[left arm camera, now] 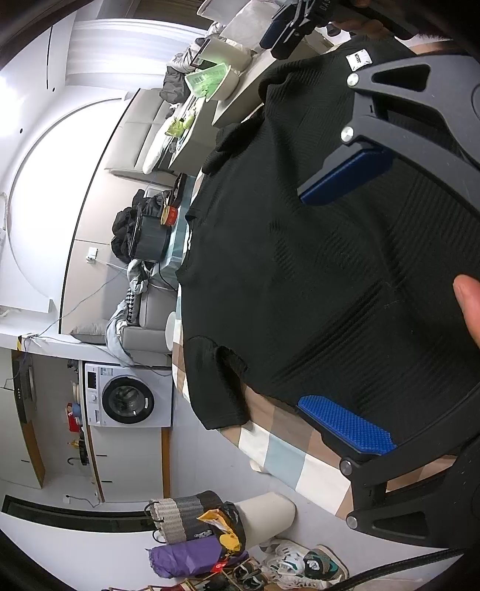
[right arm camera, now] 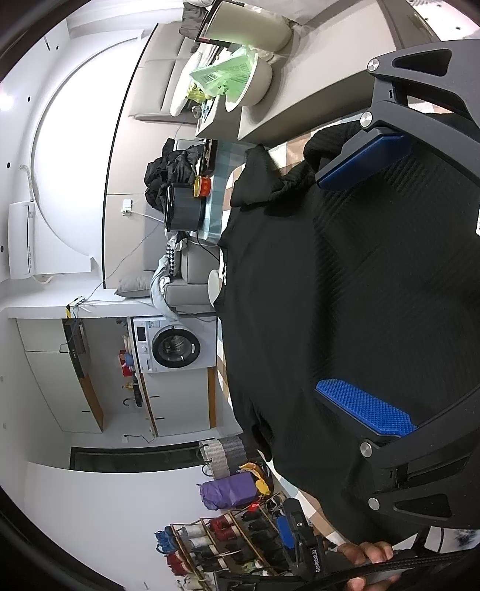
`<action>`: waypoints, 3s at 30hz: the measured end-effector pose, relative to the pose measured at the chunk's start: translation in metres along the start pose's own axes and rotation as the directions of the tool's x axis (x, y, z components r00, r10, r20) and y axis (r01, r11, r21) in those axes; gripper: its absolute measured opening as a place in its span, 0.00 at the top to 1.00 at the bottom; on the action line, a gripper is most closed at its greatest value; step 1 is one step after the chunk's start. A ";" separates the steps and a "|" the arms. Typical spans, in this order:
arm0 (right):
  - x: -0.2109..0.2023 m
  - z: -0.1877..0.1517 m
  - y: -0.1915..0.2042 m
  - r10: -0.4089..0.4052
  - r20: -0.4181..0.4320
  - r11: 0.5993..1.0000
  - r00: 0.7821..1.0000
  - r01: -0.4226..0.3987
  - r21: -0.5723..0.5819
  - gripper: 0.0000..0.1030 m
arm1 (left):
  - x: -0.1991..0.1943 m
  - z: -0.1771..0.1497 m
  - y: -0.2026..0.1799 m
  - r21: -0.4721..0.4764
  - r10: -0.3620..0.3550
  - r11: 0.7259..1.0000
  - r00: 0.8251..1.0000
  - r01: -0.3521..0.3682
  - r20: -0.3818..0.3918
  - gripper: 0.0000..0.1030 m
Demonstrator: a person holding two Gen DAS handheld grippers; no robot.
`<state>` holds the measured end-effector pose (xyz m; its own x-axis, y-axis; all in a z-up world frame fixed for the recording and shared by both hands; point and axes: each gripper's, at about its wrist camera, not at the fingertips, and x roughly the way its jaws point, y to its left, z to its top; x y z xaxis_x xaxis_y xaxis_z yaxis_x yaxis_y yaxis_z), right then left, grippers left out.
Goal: Fold small clothes
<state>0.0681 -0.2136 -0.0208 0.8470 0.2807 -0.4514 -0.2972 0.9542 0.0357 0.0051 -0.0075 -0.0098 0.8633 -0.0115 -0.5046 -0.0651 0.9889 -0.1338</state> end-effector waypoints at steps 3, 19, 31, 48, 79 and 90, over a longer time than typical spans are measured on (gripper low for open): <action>0.000 0.000 0.000 0.001 0.003 1.000 1.000 -0.001 -0.001 0.00 | 0.000 -0.001 0.001 0.002 0.001 1.000 1.000 -0.001 0.004 0.01; 0.001 0.000 -0.005 -0.007 -0.008 1.000 1.000 0.007 0.021 0.00 | -0.001 -0.002 0.001 -0.003 0.002 1.000 1.000 -0.002 0.001 0.01; 0.005 -0.001 -0.001 -0.037 -0.029 0.999 0.999 0.036 -0.013 0.00 | -0.001 0.001 0.002 -0.015 0.011 1.000 1.000 -0.011 -0.005 0.01; 0.019 0.009 -0.008 -0.046 -0.042 0.999 0.998 0.047 0.022 0.00 | 0.005 0.017 0.034 -0.109 0.032 0.993 0.999 -0.033 -0.009 0.01; 0.144 0.083 -0.134 -0.177 -0.252 0.932 0.951 0.244 0.267 0.16 | 0.142 0.109 0.100 -0.187 0.090 0.975 0.983 -0.120 -0.162 0.01; 0.217 0.078 -0.127 -0.199 -0.392 0.952 0.898 0.273 0.140 0.16 | 0.176 0.110 0.088 -0.113 0.096 0.986 0.975 -0.121 -0.202 0.01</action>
<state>0.3245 -0.2655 -0.0537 0.6473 0.0211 -0.7619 0.0098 0.9993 0.0360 0.2060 0.0941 -0.0163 0.7343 0.0539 -0.6767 -0.2250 0.9598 -0.1677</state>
